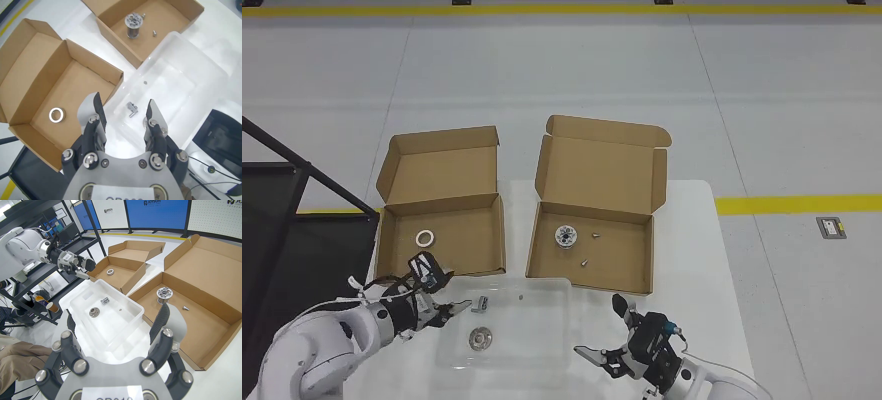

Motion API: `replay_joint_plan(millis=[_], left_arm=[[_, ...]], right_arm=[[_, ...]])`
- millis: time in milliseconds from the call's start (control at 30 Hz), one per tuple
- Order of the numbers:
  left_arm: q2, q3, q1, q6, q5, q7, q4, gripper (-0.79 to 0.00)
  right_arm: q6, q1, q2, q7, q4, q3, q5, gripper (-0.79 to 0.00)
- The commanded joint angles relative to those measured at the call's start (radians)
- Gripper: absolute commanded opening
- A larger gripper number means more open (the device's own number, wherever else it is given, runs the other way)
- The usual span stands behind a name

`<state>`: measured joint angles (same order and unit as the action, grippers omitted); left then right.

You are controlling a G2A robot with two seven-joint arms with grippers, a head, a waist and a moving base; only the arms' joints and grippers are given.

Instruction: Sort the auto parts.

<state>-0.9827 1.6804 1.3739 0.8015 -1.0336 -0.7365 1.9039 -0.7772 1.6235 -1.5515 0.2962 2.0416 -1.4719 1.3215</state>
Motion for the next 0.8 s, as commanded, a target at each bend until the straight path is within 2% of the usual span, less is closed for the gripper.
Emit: replay_joint_plan(millis=[0, 67, 100, 200, 467, 533, 767], left_arm=[[0.003, -0.039, 0.011, -0.014, 0.009, -0.095, 0.037, -0.154], [0.004, -0.072, 0.012, -0.037, 0.019, -0.165, 0.061, -0.068], [0.005, -0.091, 0.010, -0.050, 0.019, -0.198, 0.070, 0.000], [0.004, -0.139, -0.005, -0.127, 0.020, -0.281, 0.079, 0.000], [0.004, -0.139, -0.005, -0.127, 0.020, -0.281, 0.079, 0.000], [0.005, -0.161, -0.003, -0.110, 0.012, -0.287, 0.061, 0.000], [-0.006, -0.268, -0.052, -0.249, -0.057, -0.276, 0.013, 0.000]], right_arm=[[0.000, 0.000, 0.000, 0.000, 0.000, 0.000, 0.000, 0.000], [0.000, 0.000, 0.000, 0.000, 0.000, 0.000, 0.000, 0.000], [0.000, 0.000, 0.000, 0.000, 0.000, 0.000, 0.000, 0.000], [0.000, 0.000, 0.000, 0.000, 0.000, 0.000, 0.000, 0.000], [0.000, 0.000, 0.000, 0.000, 0.000, 0.000, 0.000, 0.000], [0.000, 0.000, 0.000, 0.000, 0.000, 0.000, 0.000, 0.000], [0.000, 0.000, 0.000, 0.000, 0.000, 0.000, 0.000, 0.000]])
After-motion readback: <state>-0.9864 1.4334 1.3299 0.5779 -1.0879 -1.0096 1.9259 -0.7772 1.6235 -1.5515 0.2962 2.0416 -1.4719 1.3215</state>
